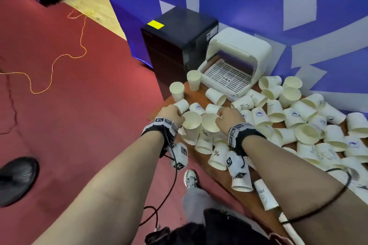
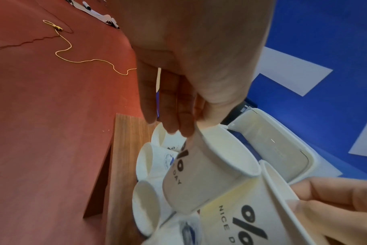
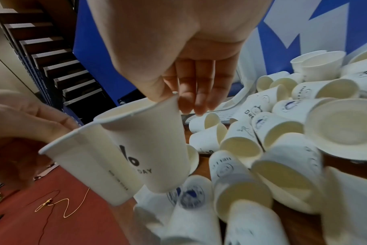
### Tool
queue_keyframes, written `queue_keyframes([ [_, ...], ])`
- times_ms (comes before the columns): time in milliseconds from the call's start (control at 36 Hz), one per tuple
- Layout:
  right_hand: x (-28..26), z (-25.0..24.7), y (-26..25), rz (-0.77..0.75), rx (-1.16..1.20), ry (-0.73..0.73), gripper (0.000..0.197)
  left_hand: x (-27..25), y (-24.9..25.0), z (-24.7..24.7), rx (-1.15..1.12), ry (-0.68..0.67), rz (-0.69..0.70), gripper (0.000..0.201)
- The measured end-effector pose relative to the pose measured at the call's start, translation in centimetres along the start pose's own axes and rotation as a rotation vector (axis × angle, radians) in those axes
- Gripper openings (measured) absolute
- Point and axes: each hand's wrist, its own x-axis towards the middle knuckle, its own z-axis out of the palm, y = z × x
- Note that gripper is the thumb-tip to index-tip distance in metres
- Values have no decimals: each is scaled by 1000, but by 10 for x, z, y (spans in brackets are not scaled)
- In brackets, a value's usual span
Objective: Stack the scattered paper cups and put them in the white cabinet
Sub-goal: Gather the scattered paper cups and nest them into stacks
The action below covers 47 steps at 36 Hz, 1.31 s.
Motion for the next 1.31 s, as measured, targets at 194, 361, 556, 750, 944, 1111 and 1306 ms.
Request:
queue_keyframes([
  [194, 86, -16, -35, 1, 50, -3, 27, 85, 1, -37, -4, 6, -43, 10],
  [361, 150, -30, -57, 30, 111, 0, 15, 148, 7, -67, 15, 23, -48, 9],
  [556, 198, -35, -62, 106, 184, 22, 24, 194, -3, -84, 20, 13, -100, 18],
  [750, 221, -33, -60, 192, 227, 42, 25, 218, -12, -85, -7, -18, -149, 19],
  [944, 226, -31, -68, 261, 245, 88, 25, 236, -13, -80, 12, -58, -108, 13],
  [1111, 231, -31, -75, 305, 260, 95, 25, 245, -17, -76, 43, -137, -86, 19],
  [1306, 246, -38, -90, 341, 362, 211, 24, 254, -32, -69, 34, -256, -122, 39],
])
